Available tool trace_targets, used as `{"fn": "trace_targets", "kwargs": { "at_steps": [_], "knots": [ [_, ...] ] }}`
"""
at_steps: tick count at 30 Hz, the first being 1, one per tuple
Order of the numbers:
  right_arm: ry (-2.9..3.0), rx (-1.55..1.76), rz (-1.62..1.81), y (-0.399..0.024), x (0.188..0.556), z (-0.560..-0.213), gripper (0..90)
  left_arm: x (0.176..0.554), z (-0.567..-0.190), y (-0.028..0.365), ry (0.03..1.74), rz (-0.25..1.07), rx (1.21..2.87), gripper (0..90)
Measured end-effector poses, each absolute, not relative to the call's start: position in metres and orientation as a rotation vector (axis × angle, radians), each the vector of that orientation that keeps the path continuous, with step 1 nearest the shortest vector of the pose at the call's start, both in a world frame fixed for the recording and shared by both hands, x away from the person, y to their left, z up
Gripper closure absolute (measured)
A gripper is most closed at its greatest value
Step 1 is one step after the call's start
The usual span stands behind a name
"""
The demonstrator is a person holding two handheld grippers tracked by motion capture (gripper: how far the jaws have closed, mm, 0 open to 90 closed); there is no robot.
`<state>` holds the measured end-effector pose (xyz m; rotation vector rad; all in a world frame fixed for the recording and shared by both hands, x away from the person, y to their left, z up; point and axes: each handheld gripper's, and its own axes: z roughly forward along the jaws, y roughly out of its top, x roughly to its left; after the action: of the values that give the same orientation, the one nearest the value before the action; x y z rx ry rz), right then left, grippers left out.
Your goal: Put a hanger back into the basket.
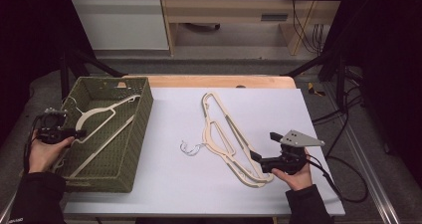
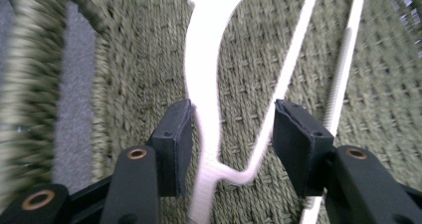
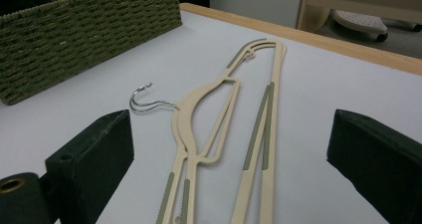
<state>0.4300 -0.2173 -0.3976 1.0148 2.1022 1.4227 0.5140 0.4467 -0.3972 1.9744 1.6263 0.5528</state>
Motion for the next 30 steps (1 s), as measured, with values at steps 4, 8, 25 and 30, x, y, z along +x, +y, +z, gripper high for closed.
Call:
{"fn": "trace_targets", "kwargs": {
  "at_steps": [4, 8, 25, 30],
  "knots": [
    [2.102, 1.015, 1.424, -0.217, 0.430, -0.397, 4.9, 0.505, -0.384, 0.448, 1.559, 0.599, 1.918, 49.5],
    [2.097, 1.014, 1.425, -0.219, 0.429, -0.396, 4.9, 0.495, -0.368, 0.445, 1.468, 0.647, 1.860, 47.4],
    [2.084, 1.011, 1.452, -0.219, 0.427, -0.393, 3.8, 0.460, -0.323, 0.356, 1.043, 0.664, 1.747, 21.0],
    [2.080, 1.005, 1.461, -0.218, 0.427, -0.393, 3.5, 0.451, -0.318, 0.324, 0.940, 0.645, 1.768, 14.5]
  ]
}}
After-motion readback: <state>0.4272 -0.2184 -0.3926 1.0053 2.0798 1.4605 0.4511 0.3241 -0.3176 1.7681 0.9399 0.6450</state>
